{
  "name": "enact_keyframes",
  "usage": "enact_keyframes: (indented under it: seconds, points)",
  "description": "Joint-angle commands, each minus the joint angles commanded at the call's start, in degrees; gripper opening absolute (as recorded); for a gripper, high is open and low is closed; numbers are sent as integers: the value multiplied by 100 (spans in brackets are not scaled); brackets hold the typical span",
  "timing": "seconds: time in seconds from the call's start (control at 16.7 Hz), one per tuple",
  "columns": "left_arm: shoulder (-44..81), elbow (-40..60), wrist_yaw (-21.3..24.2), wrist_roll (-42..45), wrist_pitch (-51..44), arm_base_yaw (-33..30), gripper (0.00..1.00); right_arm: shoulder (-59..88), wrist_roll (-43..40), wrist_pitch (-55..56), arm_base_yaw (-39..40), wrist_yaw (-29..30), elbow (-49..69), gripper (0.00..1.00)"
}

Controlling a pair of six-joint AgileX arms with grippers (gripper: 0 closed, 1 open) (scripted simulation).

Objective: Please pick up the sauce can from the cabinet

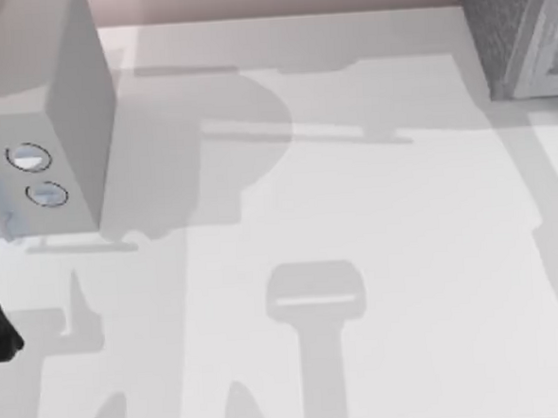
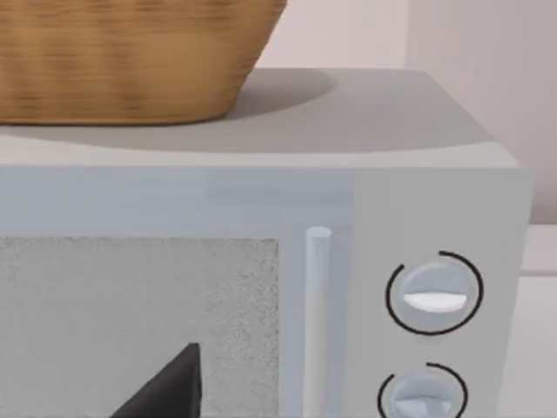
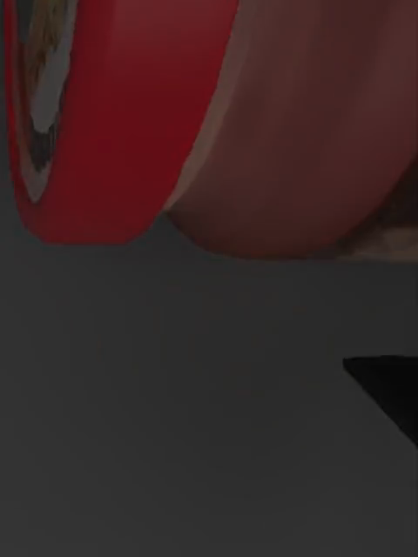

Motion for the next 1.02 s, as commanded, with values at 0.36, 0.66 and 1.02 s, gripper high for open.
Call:
enact_keyframes:
  seconds: [0.36, 0.66, 1.02]
  points:
    - [0, 0, 0, 0, 0, 0, 100, 5, 0, -1, -1, -1, 6, 85]
    - [0, 0, 0, 0, 0, 0, 100, 5, 0, -1, -1, -1, 6, 47]
    - [0, 0, 0, 0, 0, 0, 100, 5, 0, -1, -1, -1, 6, 2]
